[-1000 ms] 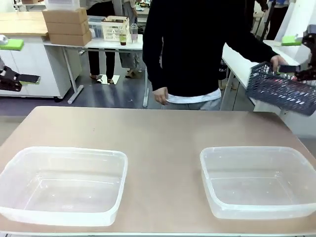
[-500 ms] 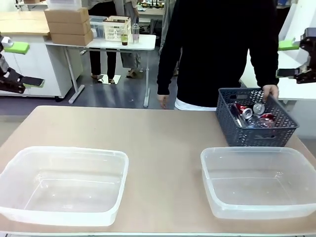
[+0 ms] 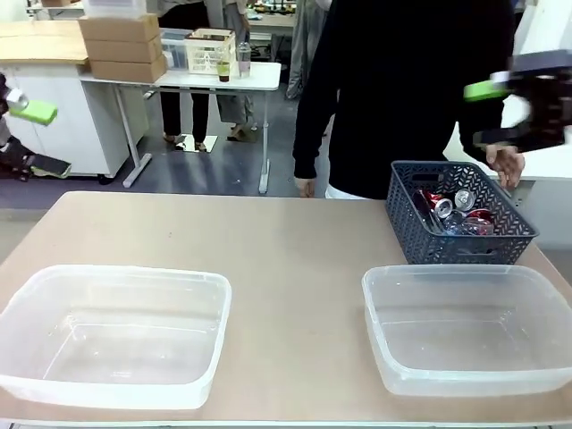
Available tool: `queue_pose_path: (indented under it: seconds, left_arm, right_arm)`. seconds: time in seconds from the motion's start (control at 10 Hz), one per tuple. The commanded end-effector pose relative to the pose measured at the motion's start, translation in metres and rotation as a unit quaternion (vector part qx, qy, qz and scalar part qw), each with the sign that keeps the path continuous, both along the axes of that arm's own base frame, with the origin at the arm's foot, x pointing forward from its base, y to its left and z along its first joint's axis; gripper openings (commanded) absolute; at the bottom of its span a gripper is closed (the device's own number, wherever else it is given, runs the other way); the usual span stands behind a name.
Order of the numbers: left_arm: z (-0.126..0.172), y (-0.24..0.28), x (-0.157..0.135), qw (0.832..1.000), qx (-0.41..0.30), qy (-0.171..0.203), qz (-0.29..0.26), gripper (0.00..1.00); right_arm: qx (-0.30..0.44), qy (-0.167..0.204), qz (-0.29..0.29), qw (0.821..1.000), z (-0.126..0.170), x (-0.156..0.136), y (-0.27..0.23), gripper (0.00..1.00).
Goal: Sort the waste into each basket.
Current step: Pick up the Organizing box on the left side of the table and lift it.
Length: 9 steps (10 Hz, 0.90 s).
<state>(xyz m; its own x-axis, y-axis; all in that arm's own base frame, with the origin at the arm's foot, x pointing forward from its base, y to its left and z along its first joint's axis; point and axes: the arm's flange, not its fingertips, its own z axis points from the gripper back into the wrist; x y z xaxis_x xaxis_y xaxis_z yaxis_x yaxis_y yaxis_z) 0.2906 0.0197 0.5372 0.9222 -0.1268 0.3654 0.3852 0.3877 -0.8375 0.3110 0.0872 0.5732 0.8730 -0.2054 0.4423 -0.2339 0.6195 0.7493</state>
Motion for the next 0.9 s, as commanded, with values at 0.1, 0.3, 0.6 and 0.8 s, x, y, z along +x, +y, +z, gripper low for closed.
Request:
queue_pose_path:
  seconds: [0.1, 0.3, 0.6, 0.8]
  left_arm:
    - [0.013, 0.039, -0.052, 0.950, 0.301, 0.068, 0.047, 1.00]
    - [0.014, 0.037, -0.087, 0.918, 0.385, 0.076, 0.051, 1.00]
    - [0.010, 0.020, -0.080, 0.934, 0.348, -0.021, 0.075, 1.00]
    - [0.016, 0.040, -0.096, 0.912, 0.402, 0.054, 0.055, 1.00]
  right_arm:
    - [-0.099, 0.082, 0.092, 0.987, 0.010, 0.008, 0.152, 1.00]
    - [-0.148, 0.156, 0.159, 0.964, -0.016, 0.006, 0.226, 1.00]
    - [-0.224, 0.179, 0.205, 0.936, -0.035, -0.013, 0.259, 1.00]
    - [-0.164, 0.175, 0.190, 0.952, -0.046, -0.017, 0.264, 1.00]
